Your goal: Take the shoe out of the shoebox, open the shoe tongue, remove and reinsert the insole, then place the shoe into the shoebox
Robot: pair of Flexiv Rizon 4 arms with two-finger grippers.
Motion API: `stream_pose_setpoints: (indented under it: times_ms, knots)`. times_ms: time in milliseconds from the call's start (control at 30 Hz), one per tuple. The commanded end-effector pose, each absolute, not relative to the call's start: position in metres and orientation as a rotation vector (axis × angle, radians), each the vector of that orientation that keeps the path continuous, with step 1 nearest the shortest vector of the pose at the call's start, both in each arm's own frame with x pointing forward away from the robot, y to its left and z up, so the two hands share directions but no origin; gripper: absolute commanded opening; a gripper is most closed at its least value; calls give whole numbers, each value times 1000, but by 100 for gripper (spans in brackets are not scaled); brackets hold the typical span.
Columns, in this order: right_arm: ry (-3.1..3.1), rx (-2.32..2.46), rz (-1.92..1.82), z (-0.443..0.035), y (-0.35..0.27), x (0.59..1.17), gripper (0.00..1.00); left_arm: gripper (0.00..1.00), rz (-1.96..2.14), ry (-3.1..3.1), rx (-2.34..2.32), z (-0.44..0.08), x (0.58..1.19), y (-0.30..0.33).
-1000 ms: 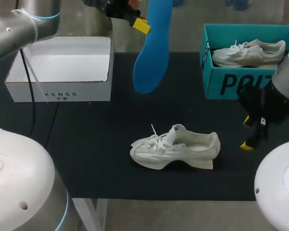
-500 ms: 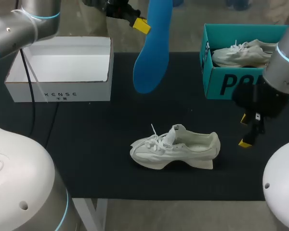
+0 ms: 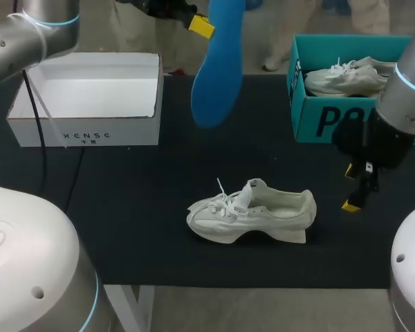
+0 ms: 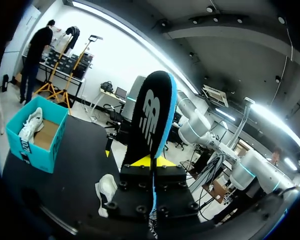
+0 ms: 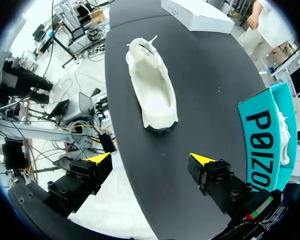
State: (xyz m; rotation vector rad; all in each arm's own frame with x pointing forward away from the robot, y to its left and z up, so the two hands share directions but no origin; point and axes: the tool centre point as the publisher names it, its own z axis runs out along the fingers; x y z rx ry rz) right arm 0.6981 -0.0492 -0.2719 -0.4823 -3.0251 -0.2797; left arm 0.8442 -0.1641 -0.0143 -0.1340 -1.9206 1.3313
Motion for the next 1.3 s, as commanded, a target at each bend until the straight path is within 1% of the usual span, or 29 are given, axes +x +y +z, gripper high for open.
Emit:
stream_pose_setpoints:
  times_ms: [33, 1033, 1300]
  knots:
    - [-3028, -484, -281, -272, -50, 696, 100, 0, 1329, -1940, -136, -12, 851, -163]
    - [-3028, -484, -281, -272, -50, 696, 100, 0, 1329, -1940, -136, -12, 851, -163]
    - [-3005, -510, -223, -273, -1, 734, 100, 0, 1329, -1940, -136, -12, 851, -163]
